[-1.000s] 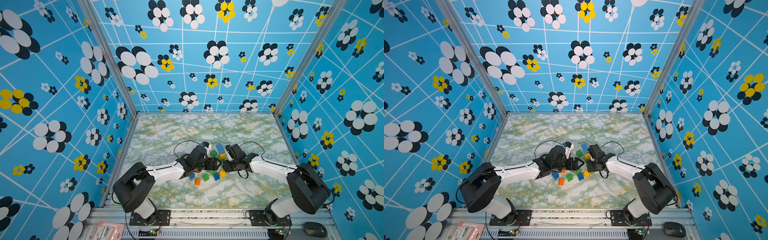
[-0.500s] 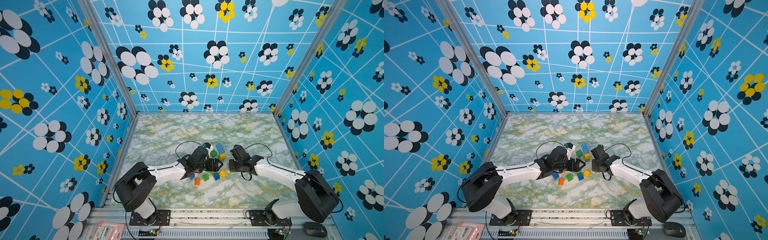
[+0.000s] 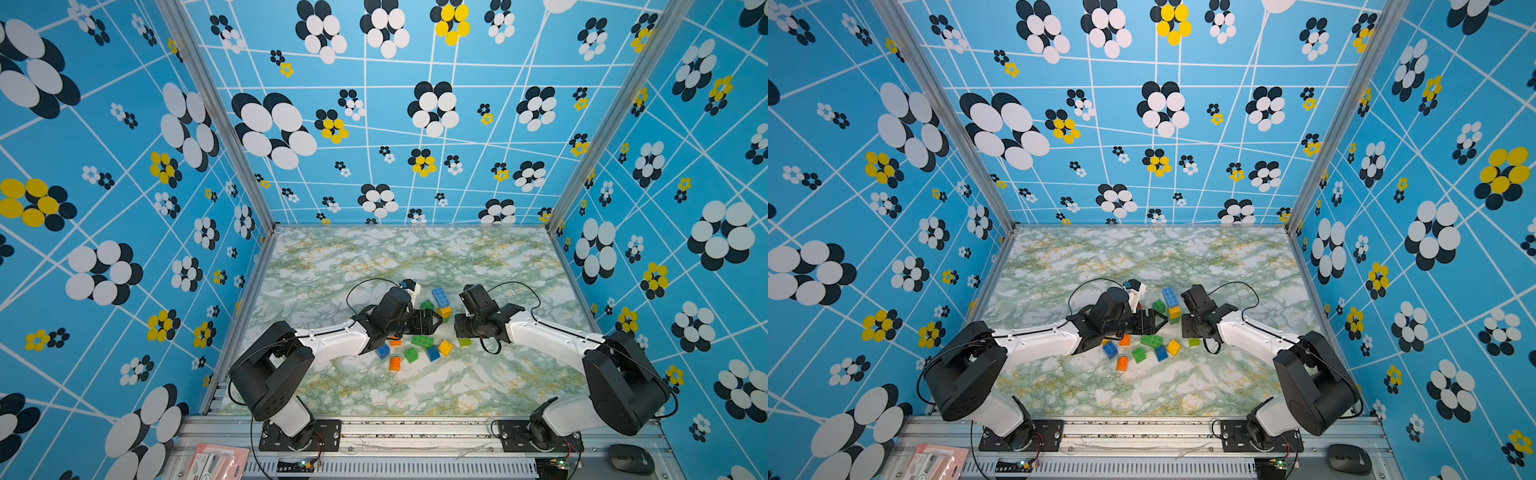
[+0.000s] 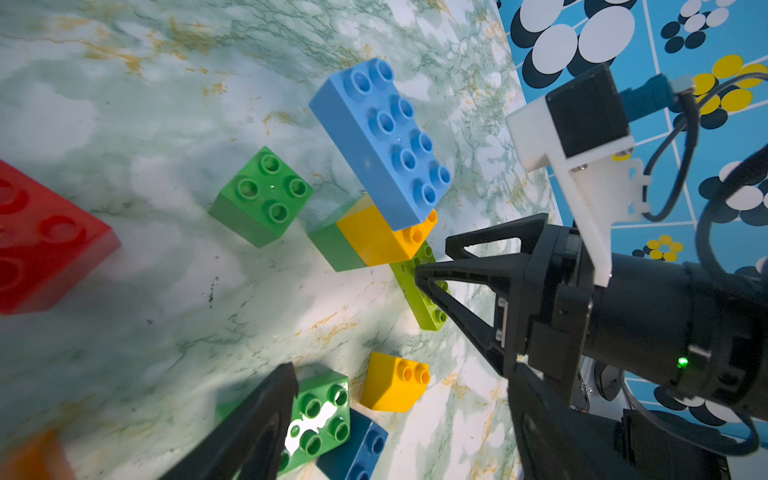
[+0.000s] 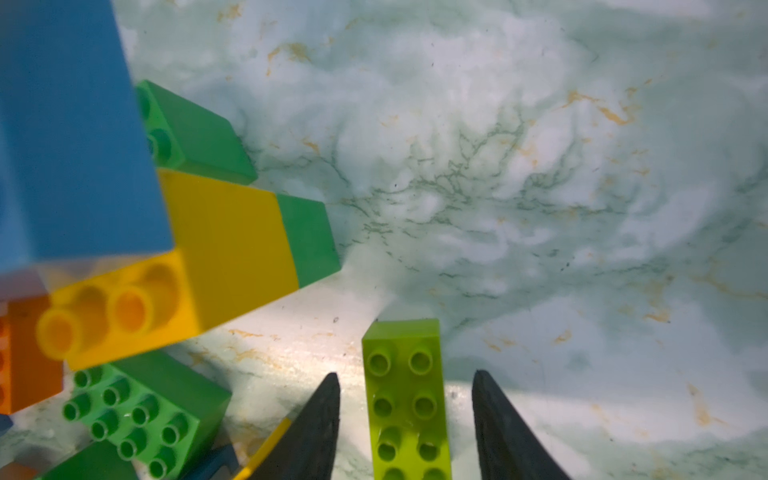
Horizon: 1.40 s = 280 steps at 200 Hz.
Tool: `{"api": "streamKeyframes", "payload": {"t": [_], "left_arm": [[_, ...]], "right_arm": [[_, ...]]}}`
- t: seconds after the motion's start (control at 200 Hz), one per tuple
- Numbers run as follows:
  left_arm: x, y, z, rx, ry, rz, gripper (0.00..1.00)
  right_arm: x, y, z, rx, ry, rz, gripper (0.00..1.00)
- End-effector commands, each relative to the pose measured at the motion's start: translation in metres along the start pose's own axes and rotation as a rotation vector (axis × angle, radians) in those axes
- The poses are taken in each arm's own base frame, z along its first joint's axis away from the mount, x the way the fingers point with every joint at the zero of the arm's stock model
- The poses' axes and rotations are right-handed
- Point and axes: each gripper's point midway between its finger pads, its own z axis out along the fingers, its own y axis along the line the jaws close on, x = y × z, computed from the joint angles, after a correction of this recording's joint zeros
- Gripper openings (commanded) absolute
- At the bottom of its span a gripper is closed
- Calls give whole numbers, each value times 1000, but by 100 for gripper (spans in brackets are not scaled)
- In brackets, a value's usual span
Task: Assemble a fork with lego
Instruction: Pick up the lego brick from the center of the board.
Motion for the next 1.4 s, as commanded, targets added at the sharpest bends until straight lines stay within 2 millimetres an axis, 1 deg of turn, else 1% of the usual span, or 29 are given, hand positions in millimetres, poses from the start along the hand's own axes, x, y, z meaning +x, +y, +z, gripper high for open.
{"api": "streamKeyframes", "payload": {"t": [0.0, 0.175, 0.33, 0.525, 0.9, 1.055, 1.115, 1.205, 1.329, 1.394], "left_arm": [[-10, -9, 2, 29, -13, 9, 83], [-9, -8, 2, 24, -13, 9, 83], [-9, -8, 3, 23, -8, 9, 83], [-8, -7, 6, 24, -3, 9, 83], [-9, -8, 6, 24, -3, 9, 83], [-9, -8, 6, 25, -1, 9, 83], [-10, -9, 5, 25, -3, 10, 83], [-14, -11, 2, 25, -10, 12, 83], [-30, -11, -6, 29, -39, 8, 83], [-39, -9, -10, 31, -53, 3, 83]], "right_arm": [[2, -2, 5, 19, 42, -12, 50], [2, 2, 12, 9, 59, -17, 47], [4, 1, 16, 24, 82, -28, 44], [6, -6, 17, 57, 88, -36, 41], [7, -6, 17, 62, 95, -39, 34], [7, -7, 15, 66, 94, -36, 33], [6, -8, 12, 66, 90, -34, 33], [2, -10, 0, 67, 60, -34, 31], [-12, -7, -26, 24, -45, -59, 24], [-23, -4, -41, -10, -128, -79, 23]]}}
